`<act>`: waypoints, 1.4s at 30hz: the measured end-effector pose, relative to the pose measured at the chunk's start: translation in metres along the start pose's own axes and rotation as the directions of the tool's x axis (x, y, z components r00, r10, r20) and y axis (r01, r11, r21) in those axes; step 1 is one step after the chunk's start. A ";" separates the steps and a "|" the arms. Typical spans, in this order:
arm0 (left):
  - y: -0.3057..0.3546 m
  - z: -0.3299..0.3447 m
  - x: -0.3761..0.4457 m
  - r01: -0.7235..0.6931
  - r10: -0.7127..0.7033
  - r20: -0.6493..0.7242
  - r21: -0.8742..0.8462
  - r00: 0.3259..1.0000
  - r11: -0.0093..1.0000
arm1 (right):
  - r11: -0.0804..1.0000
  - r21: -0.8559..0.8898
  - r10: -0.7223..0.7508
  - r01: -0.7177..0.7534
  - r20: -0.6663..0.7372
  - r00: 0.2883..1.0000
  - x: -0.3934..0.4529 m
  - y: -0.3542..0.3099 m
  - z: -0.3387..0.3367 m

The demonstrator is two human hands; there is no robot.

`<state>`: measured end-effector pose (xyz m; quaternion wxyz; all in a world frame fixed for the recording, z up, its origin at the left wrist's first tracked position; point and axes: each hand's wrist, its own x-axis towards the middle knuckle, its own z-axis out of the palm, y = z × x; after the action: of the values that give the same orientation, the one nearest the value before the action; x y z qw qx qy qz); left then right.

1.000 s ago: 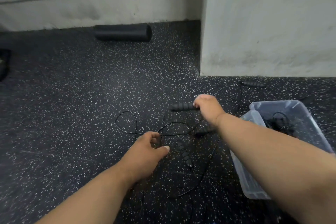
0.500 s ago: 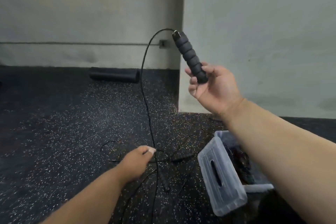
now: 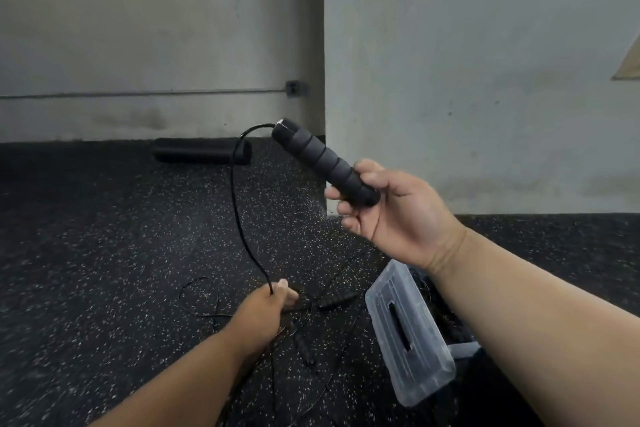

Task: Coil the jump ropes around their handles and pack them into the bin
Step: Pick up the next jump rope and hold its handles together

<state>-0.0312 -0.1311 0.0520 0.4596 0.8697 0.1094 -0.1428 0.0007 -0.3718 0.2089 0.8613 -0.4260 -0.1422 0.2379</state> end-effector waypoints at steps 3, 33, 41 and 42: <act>0.016 -0.006 -0.003 0.056 -0.049 0.041 -0.185 0.998 0.981 | 0.988 -0.148 0.019 -0.047 -0.184 0.983 0.015 0.011 -0.020; 0.041 -0.060 -0.024 -0.112 0.137 0.099 -0.225 0.986 0.968 | 0.589 -0.790 -0.072 -0.170 -0.261 0.963 0.046 0.090 0.004; 0.012 -0.008 -0.027 -0.179 0.077 0.259 0.398 0.963 0.900 | 0.835 -0.550 -0.167 -0.007 -0.266 0.949 0.052 0.058 0.026; 0.014 -0.012 -0.025 -0.130 0.064 0.217 0.305 0.974 0.943 | 0.817 -0.576 -0.159 -0.027 -0.270 0.950 0.052 0.057 0.021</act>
<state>-0.0485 -0.1300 0.0782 0.3292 0.9173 -0.0061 -0.2241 0.0188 -0.3008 0.1777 0.7124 -0.6911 -0.0867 0.0851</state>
